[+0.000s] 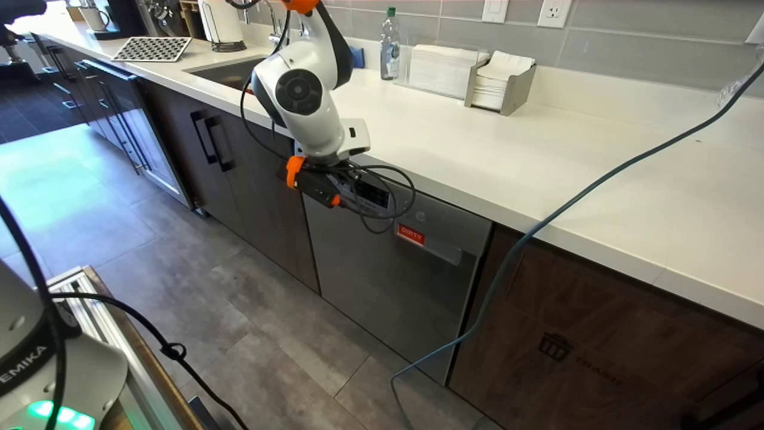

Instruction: Press a button on the dishwasher

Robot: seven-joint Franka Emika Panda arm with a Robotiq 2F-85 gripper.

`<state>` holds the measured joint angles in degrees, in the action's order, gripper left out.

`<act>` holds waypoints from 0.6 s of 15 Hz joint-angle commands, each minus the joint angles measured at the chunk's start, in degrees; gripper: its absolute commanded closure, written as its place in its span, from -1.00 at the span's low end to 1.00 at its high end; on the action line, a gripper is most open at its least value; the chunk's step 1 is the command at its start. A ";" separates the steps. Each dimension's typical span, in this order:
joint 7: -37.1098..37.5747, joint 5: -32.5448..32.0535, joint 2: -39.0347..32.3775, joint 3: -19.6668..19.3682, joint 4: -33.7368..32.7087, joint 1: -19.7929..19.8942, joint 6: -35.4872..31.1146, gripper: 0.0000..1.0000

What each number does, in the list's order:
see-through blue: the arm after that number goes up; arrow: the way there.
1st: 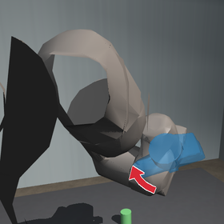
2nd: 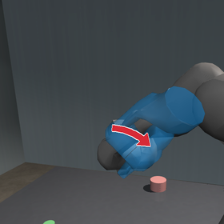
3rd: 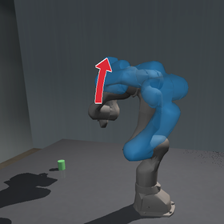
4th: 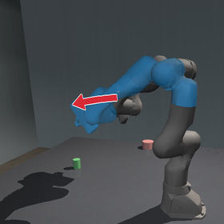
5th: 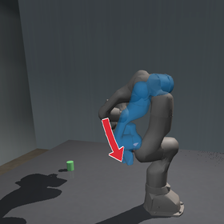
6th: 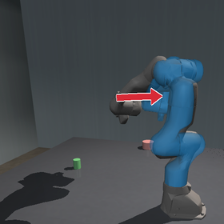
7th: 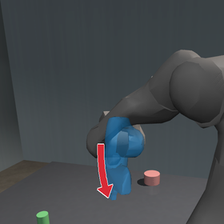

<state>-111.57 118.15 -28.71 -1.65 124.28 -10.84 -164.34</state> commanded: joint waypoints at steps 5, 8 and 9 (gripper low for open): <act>-6.48 6.20 -1.35 -1.15 -3.13 -0.99 0.64 1.00; -6.64 6.46 -0.55 -1.10 -2.34 -0.83 0.37 1.00; -6.17 6.15 -0.36 -0.97 -2.04 -0.75 0.06 1.00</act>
<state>-115.67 121.91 -28.74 -1.77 124.23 -10.96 -164.34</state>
